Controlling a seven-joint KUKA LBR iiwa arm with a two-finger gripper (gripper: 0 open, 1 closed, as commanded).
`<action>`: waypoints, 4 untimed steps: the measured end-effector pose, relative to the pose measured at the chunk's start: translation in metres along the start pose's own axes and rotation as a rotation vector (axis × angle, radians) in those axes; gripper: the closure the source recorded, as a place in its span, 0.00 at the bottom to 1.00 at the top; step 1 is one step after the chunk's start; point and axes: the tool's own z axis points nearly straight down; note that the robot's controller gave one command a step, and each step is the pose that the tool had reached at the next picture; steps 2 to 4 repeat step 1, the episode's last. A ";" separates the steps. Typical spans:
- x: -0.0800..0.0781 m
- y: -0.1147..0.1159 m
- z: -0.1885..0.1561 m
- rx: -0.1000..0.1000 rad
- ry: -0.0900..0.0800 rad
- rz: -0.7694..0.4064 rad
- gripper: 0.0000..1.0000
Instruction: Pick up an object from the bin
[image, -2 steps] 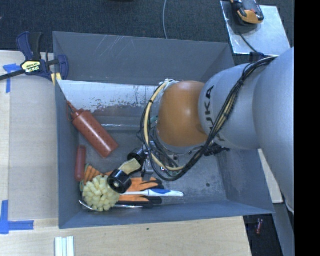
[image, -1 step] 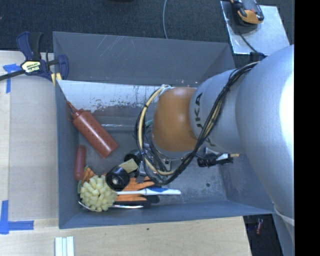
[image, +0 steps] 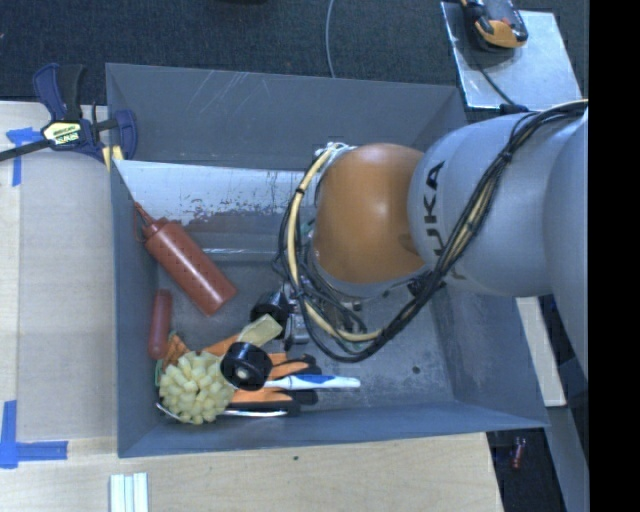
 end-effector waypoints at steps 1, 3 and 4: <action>0.007 0.000 -0.082 0.003 0.006 0.132 1.00; 0.007 0.000 -0.082 0.003 0.006 0.132 1.00; 0.007 0.000 -0.082 0.003 0.006 0.132 1.00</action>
Offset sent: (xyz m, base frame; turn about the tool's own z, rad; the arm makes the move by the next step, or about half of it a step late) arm 0.0001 0.0062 0.1692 0.0439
